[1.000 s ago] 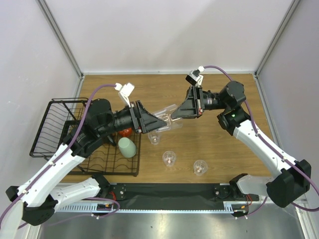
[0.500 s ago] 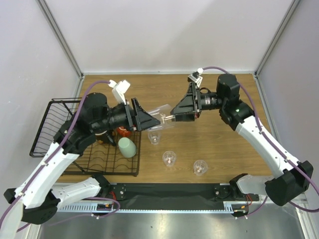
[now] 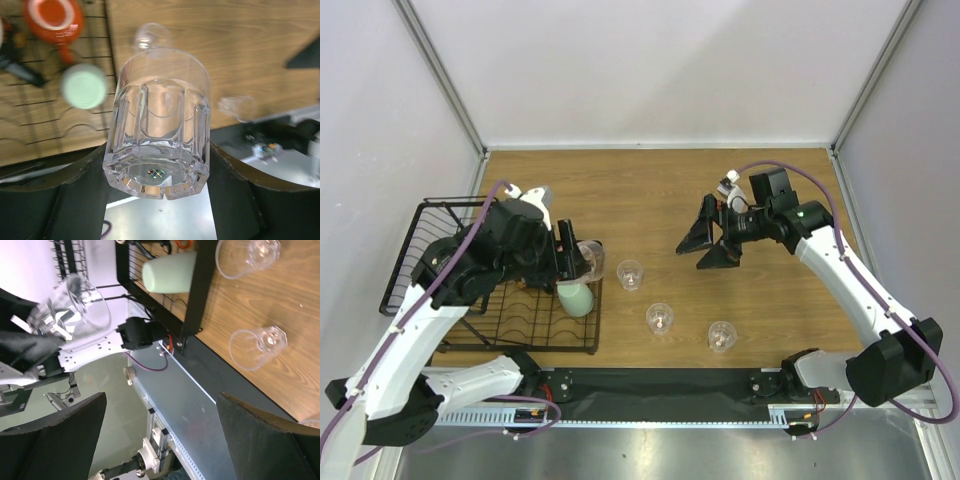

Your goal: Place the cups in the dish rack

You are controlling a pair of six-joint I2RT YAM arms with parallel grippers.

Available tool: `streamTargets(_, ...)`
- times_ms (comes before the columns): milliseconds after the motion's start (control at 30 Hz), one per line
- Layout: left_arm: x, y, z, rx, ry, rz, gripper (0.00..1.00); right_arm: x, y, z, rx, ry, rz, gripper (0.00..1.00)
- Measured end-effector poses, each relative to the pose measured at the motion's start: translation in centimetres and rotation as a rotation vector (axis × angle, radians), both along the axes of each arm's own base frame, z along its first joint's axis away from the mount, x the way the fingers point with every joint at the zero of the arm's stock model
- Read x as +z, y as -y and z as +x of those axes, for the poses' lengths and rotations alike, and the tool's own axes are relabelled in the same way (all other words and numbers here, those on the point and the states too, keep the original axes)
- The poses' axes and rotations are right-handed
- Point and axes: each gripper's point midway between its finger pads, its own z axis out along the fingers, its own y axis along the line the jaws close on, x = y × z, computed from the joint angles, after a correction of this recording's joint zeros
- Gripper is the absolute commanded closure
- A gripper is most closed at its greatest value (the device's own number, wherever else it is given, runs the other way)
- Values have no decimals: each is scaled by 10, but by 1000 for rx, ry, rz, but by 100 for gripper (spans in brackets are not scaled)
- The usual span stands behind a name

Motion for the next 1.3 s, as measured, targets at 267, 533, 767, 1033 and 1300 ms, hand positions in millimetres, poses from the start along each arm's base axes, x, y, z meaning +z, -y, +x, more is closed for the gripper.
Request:
streamTargets(267, -24, -34, 11, 149, 1, 135, 100, -9, 8, -10, -4, -18, -43, 0)
streamTargets(533, -55, -64, 17, 300, -75, 227, 100, -11, 10, -14, -8, -20, -51, 0)
streamTargets(767, -63, -77, 26, 370, -96, 270, 100, -19, 11, -17, -7, -41, -60, 0)
streamTargets(1033, -89, -90, 23, 425, -172, 322, 99, -19, 12, -15, -12, -40, -59, 0)
streamTargets(1300, -105, -105, 23, 470, -207, 398, 100, -21, 12, -14, -10, -40, -62, 0)
